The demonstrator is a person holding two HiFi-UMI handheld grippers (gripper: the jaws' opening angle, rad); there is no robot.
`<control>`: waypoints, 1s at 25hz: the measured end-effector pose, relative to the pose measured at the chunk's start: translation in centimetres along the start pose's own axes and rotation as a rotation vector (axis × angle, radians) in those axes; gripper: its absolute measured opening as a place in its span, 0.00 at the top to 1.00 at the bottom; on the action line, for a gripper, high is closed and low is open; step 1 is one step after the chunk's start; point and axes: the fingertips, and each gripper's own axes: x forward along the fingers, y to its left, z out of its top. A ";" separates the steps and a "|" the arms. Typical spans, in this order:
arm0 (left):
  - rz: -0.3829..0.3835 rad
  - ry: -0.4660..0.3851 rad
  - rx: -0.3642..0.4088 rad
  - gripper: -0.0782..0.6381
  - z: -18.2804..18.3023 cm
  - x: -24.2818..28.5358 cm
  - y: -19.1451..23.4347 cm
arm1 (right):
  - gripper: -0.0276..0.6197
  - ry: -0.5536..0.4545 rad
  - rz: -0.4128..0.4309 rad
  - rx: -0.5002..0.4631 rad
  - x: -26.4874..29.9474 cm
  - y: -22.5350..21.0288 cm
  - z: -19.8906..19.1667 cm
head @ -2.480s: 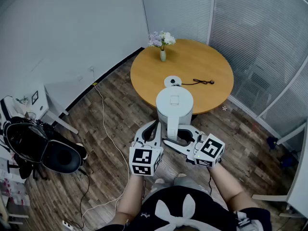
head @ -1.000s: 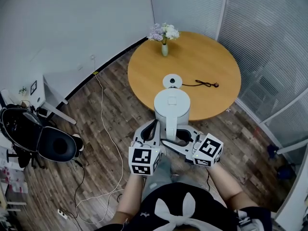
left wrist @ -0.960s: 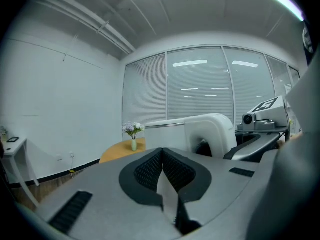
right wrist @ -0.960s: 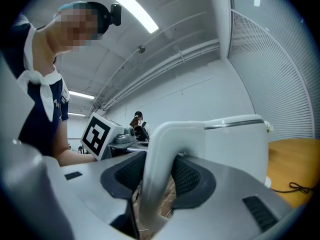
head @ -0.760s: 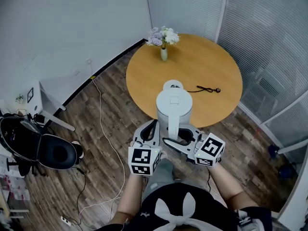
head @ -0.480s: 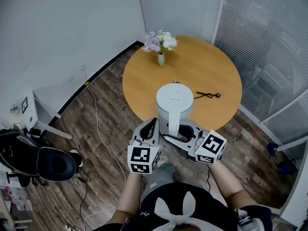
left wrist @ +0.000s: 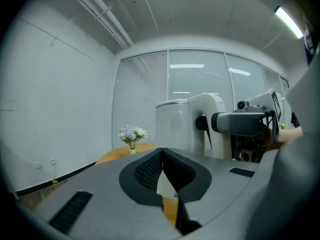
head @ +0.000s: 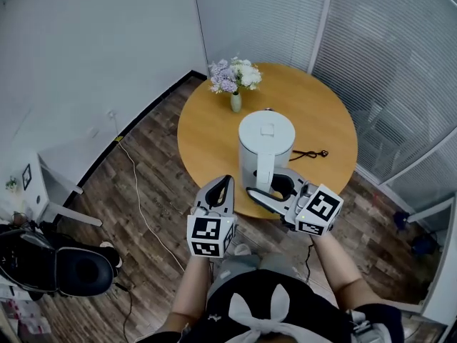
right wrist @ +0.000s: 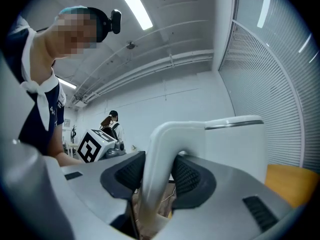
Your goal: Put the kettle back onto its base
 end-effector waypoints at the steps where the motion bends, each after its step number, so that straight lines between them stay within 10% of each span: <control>1: -0.007 -0.001 0.000 0.85 0.1 0.4 0.2 | 0.69 -0.006 -0.009 -0.005 0.2 -0.5 0.3; 25: -0.020 0.030 0.001 0.85 0.0 7.0 4.6 | 0.69 -0.052 -0.067 -0.042 3.9 -10.0 2.0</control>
